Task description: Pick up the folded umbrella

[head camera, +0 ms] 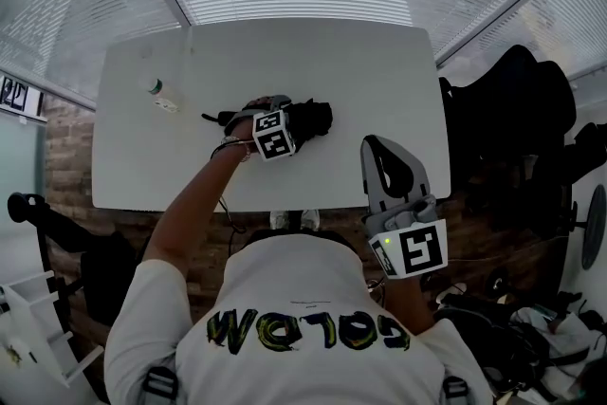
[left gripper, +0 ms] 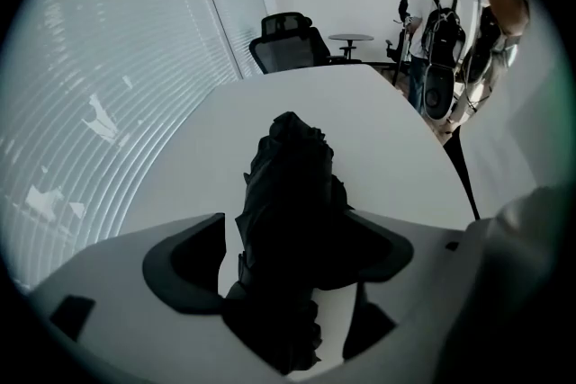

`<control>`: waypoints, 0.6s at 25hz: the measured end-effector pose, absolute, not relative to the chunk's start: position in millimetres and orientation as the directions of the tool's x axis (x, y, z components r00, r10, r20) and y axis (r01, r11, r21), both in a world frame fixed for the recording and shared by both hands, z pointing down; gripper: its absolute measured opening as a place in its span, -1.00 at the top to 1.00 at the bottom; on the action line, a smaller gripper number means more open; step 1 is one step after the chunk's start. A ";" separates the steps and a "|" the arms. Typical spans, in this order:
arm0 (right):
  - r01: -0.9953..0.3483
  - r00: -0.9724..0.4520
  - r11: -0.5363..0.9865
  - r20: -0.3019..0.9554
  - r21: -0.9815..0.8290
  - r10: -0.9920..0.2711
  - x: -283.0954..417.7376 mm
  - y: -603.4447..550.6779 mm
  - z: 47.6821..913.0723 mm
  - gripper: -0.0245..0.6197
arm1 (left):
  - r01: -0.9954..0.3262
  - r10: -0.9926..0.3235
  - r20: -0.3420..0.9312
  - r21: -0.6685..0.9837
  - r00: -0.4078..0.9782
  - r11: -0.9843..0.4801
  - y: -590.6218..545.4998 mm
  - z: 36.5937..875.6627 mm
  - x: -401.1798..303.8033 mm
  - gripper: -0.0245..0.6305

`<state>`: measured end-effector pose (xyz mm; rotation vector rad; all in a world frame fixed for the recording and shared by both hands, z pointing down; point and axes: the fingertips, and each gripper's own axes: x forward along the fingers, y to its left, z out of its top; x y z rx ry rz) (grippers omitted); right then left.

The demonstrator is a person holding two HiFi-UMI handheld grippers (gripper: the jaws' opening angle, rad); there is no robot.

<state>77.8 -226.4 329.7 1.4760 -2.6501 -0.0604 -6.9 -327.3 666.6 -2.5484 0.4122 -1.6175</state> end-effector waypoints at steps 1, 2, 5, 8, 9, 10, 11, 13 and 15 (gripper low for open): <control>-0.846 -0.520 0.526 0.075 0.087 -0.851 79.0 -226.3 329.9 0.89 | -0.170 -0.267 0.882 -0.216 0.389 -0.961 -328.0 671.0 -6.1 -0.26; -0.848 -0.518 0.524 0.077 0.087 -0.852 80.0 -226.2 330.4 0.89 | -0.165 -0.260 0.889 -0.212 0.377 -0.963 -328.9 675.3 -5.9 -0.26; -0.852 -0.511 0.517 0.082 0.085 -0.856 80.8 -226.3 332.5 0.89 | -0.149 -0.244 0.907 -0.203 0.343 -0.968 -330.6 689.0 -7.5 -0.27; -0.854 -0.508 0.514 0.085 0.082 -0.857 80.7 -226.9 334.4 0.89 | -0.142 -0.222 0.918 -0.184 0.330 -0.973 -331.4 696.3 -8.4 -0.27; -0.854 -0.508 0.514 0.086 0.081 -0.857 81.0 -227.3 334.9 0.89 | -0.137 -0.211 0.920 -0.174 0.331 -0.975 -331.4 696.9 -7.9 -0.27; -0.854 -0.508 0.514 0.086 0.079 -0.857 81.3 -227.6 335.4 0.89 | -0.131 -0.199 0.921 -0.164 0.335 -0.978 -331.1 697.3 -7.0 -0.27; -0.853 -0.509 0.516 0.086 0.078 -0.856 81.2 -228.0 335.6 0.89 | -0.125 -0.188 0.922 -0.153 0.339 -0.980 -330.6 697.6 -6.1 -0.27; -0.851 -0.513 0.519 0.086 0.077 -0.854 79.7 -228.8 335.7 0.89 | -0.116 -0.171 0.925 -0.140 0.339 -0.983 -329.4 697.9 -5.7 -0.25; -0.849 -0.516 0.522 0.085 0.078 -0.852 77.4 -229.2 335.7 0.89 | -0.109 -0.180 0.921 -0.151 0.345 -0.982 -328.3 697.2 -5.8 -0.16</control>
